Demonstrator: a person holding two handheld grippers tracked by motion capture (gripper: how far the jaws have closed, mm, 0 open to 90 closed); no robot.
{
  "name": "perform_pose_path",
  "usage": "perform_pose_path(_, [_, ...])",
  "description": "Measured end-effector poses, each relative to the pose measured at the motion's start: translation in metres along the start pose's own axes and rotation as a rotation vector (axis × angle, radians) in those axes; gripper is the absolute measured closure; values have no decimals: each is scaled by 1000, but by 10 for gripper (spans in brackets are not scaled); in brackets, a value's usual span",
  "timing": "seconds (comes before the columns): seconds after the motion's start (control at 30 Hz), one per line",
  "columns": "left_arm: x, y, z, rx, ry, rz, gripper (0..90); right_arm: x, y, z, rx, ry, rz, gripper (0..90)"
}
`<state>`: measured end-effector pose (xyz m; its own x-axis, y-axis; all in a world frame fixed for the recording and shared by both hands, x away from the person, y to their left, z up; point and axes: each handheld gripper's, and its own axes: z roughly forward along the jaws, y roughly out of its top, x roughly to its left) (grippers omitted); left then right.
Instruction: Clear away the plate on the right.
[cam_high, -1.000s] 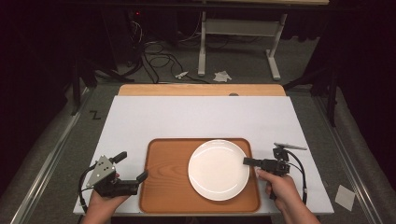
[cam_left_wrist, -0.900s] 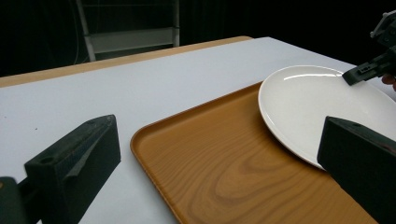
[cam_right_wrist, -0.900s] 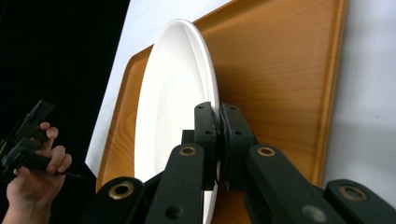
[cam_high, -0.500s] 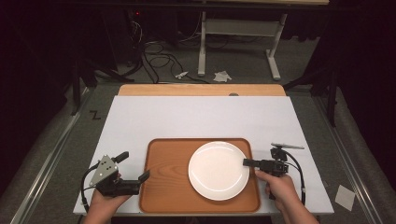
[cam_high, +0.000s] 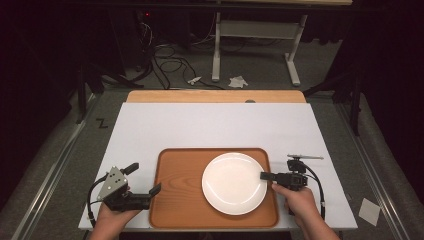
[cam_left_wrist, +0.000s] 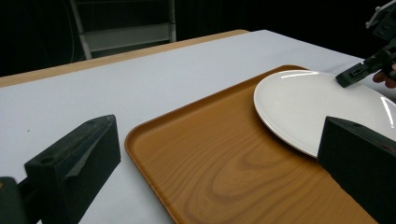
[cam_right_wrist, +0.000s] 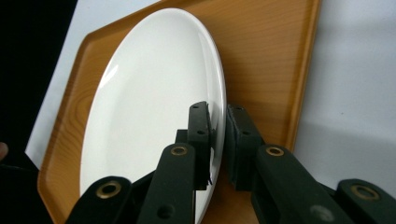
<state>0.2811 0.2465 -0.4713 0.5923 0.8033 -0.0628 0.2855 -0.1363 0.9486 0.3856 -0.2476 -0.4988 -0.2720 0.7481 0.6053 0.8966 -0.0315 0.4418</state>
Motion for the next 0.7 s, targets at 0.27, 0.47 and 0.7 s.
perform_pose_path(0.27, [-2, 0, 4, 19, -7, 16, 2, 5, -2, 0, -2, -73, -84, 706])
perform_pose_path(0.47, [-1, 1, 7, 24, 10, -5, 2, 10, -2, -15, -86, -66, -140, 574])
perform_pose_path(0.7, [4, 2, 13, 25, 25, -34, 2, 16, -3, -50, -275, -173, -334, 401])
